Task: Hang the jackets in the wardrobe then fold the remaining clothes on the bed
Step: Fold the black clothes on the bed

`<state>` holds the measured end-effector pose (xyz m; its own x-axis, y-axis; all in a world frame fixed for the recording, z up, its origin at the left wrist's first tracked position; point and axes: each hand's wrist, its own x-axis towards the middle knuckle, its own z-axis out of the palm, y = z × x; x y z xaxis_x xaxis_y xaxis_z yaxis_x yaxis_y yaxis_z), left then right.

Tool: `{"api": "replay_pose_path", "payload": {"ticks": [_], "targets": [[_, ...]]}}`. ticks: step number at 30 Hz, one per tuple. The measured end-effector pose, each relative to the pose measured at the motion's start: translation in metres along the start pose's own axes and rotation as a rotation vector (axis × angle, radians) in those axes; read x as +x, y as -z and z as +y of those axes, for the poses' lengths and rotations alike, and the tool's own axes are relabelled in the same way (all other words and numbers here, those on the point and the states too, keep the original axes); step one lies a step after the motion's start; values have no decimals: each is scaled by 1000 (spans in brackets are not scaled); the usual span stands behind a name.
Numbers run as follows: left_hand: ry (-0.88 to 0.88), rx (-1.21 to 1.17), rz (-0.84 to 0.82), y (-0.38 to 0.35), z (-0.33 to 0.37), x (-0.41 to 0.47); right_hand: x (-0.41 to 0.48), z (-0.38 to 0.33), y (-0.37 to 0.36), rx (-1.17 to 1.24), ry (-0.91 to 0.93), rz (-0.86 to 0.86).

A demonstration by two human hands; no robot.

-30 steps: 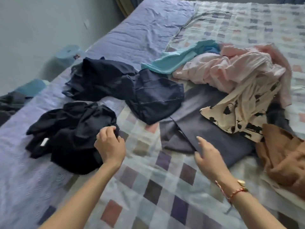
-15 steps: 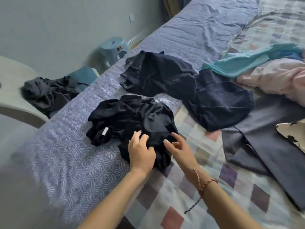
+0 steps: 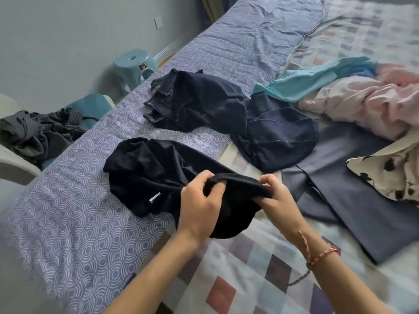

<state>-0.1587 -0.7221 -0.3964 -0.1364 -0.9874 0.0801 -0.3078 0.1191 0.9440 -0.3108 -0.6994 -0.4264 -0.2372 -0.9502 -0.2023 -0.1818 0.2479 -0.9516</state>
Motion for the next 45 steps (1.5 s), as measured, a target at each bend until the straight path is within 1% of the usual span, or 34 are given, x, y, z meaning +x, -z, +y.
{"api": "replay_pose_path", "payload": {"ticks": [2,3,5,6,7,8,9,10,11,13,14,15,16,17,19,20,22,23,24,25,27,28,30,31,32,34,36,37,39,41,42,43,45], "targets": [[-18,120,-77,16,11,13,-1,-20,20,122,-17,80],[-31,169,-158,21,25,19,-4,-37,35,154,-9,101],[-71,315,-310,31,55,27,-9,-71,58,175,17,101],[-128,442,-350,34,73,30,-11,-89,70,177,25,104],[-213,581,-346,34,93,33,-14,-111,82,186,42,98],[-303,682,-294,34,111,35,-17,-131,93,193,31,102],[-383,710,-208,33,136,38,-24,-160,109,207,48,116],[-430,705,-137,34,169,41,-31,-191,128,208,69,128],[-439,671,-114,34,176,41,-34,-201,133,221,69,99],[-487,584,-79,37,225,47,-50,-249,163,237,99,103],[-468,512,-92,40,247,53,-56,-271,177,257,105,85],[-432,455,-116,42,253,55,-60,-278,182,288,93,48],[-399,389,-123,44,285,58,-75,-308,201,311,122,40],[-330,317,-134,46,301,58,-82,-320,213,307,147,37],[-235,214,-123,44,333,56,-99,-339,233,233,197,91],[-206,165,-116,41,347,53,-108,-346,240,166,225,150],[-134,34,-91,32,381,41,-131,-349,255,100,304,285],[-84,-11,-86,27,399,34,-144,-346,260,116,329,316],[-51,-51,-89,21,414,30,-158,-340,263,122,330,291],[-30,-72,-102,15,430,26,-173,-331,265,140,299,223],[-31,-105,-131,4,461,14,-197,-300,268,135,169,34],[-42,-127,-135,2,475,10,-201,-280,267,82,103,-5],[-52,-177,-150,-2,499,5,-205,-239,267,-5,-1,16],[-57,-208,-173,-3,510,3,-204,-220,268,0,-50,25],[-62,-225,-201,-5,520,-1,-207,-207,267,33,-93,-11],[-68,-232,-246,-8,538,-7,-213,-195,258,221,-146,-163],[-55,-230,-271,-14,550,-12,-221,-206,239,417,-111,-301],[-41,-226,-288,-18,553,-17,-222,-212,228,471,-78,-327],[-45,-229,-361,-28,552,-30,-216,-227,209,486,-9,-259],[-90,-229,-506,-40,541,-52,-198,-232,198,413,41,-83],[-111,-200,-591,-42,532,-66,-192,-234,197,367,34,9],[-122,-143,-683,-41,520,-78,-186,-234,199,359,19,54],[-79,18,-854,-27,489,-90,-182,-238,211,389,-2,65]]}}
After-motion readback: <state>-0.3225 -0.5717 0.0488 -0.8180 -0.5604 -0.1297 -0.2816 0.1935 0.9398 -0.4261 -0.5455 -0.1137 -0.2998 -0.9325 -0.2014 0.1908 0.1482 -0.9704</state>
